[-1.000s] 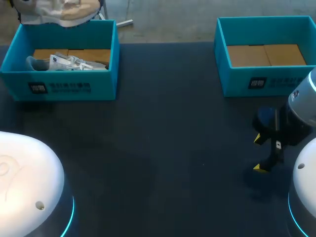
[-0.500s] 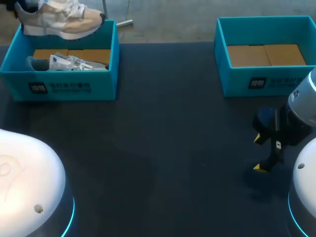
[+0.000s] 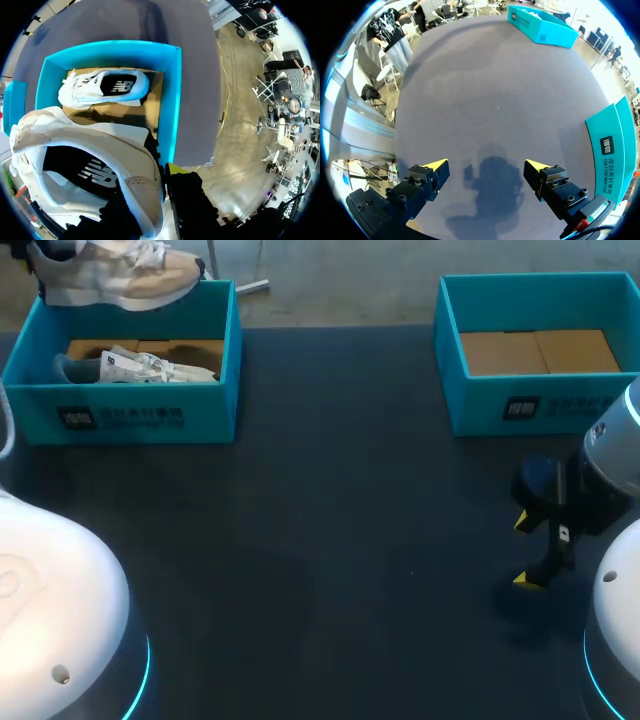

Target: Take the shoe out of the shoebox, open the shoe tongue, remove and reinsert the insole, then place the shoe into the shoebox

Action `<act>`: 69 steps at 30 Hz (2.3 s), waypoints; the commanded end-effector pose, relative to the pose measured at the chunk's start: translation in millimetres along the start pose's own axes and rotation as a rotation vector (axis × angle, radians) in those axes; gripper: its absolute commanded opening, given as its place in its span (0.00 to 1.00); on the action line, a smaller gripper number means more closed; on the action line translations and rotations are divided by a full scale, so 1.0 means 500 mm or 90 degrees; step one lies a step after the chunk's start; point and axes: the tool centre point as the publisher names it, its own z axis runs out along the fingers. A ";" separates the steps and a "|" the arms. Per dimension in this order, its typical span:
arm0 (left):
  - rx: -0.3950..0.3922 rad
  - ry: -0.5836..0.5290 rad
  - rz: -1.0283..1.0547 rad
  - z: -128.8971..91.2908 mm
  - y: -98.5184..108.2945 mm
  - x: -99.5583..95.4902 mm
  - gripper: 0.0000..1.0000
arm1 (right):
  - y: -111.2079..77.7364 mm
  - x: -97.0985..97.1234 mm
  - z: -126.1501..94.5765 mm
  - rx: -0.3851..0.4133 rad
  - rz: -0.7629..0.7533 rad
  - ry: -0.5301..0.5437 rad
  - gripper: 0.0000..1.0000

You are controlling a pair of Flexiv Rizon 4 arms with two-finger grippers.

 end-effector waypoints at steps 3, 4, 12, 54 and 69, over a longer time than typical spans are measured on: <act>0.020 0.016 -0.004 0.046 0.005 -0.015 0.00 | -0.002 0.003 0.001 -0.001 -0.001 -0.002 1.00; 0.020 0.016 -0.004 0.053 0.004 -0.016 0.00 | -0.002 0.003 0.001 -0.001 -0.001 -0.002 1.00; 0.037 0.041 -0.014 0.100 -0.010 -0.012 0.00 | -0.002 0.003 0.001 -0.001 -0.001 -0.002 1.00; 0.054 0.068 -0.066 0.220 -0.003 -0.059 0.00 | -0.002 0.003 0.001 -0.001 -0.001 -0.002 1.00; 0.058 0.069 -0.040 0.250 -0.009 -0.084 0.00 | -0.002 0.003 0.001 -0.001 -0.001 -0.002 1.00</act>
